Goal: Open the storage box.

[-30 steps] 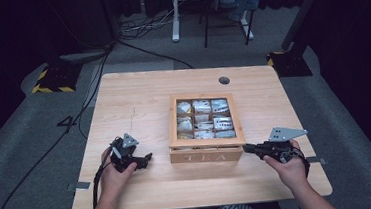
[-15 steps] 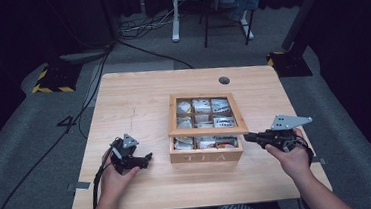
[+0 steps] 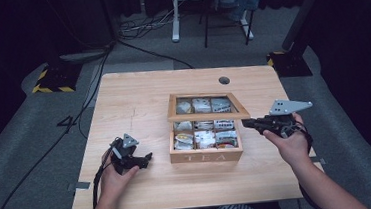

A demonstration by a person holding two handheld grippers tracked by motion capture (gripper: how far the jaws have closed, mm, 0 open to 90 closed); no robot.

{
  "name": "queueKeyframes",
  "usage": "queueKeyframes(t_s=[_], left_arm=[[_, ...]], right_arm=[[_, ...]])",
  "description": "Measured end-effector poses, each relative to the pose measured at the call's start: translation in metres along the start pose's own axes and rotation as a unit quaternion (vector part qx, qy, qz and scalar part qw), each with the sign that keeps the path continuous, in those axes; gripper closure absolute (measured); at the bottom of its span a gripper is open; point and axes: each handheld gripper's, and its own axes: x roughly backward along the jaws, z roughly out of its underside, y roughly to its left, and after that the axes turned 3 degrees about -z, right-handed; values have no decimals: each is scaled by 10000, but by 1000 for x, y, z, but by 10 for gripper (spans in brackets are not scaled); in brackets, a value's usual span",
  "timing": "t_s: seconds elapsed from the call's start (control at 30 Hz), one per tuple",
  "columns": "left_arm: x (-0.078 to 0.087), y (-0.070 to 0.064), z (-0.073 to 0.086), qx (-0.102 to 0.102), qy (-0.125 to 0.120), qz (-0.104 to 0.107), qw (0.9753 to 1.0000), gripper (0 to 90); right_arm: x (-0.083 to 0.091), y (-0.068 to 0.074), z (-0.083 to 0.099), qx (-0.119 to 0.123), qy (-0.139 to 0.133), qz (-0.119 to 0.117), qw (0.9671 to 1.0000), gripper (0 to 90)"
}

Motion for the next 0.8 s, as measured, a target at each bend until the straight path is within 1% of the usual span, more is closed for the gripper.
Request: queueKeyframes(t_s=[0.1, 0.23, 0.27, 0.33, 0.57, 0.67, 0.8], left_arm=[[0, 0, 0, 8, -8, -18, 10000, 156], [0, 0, 0, 8, -6, -26, 10000, 158], [0, 0, 0, -10, -3, -49, 10000, 159], [0, 0, 0, 14, 15, -24, 10000, 159], [0, 0, 0, 40, 16, -52, 10000, 157], [0, 0, 0, 63, 14, -49, 10000, 157], [0, 0, 0, 62, 16, -46, 10000, 156]], right_arm=[[-1, -5, -9, 26, -59, 58, 10000, 900], [-2, -6, -14, 51, -86, 120, 9999, 900], [-2, -9, -18, 55, -136, 143, 9998, 900], [-2, -9, -19, 46, -146, 146, 9998, 900], [-7, -14, -32, 137, -321, 230, 9991, 900], [-10, -14, -35, 173, -333, 236, 9990, 900], [-16, -14, -42, 252, -295, 302, 9988, 900]])
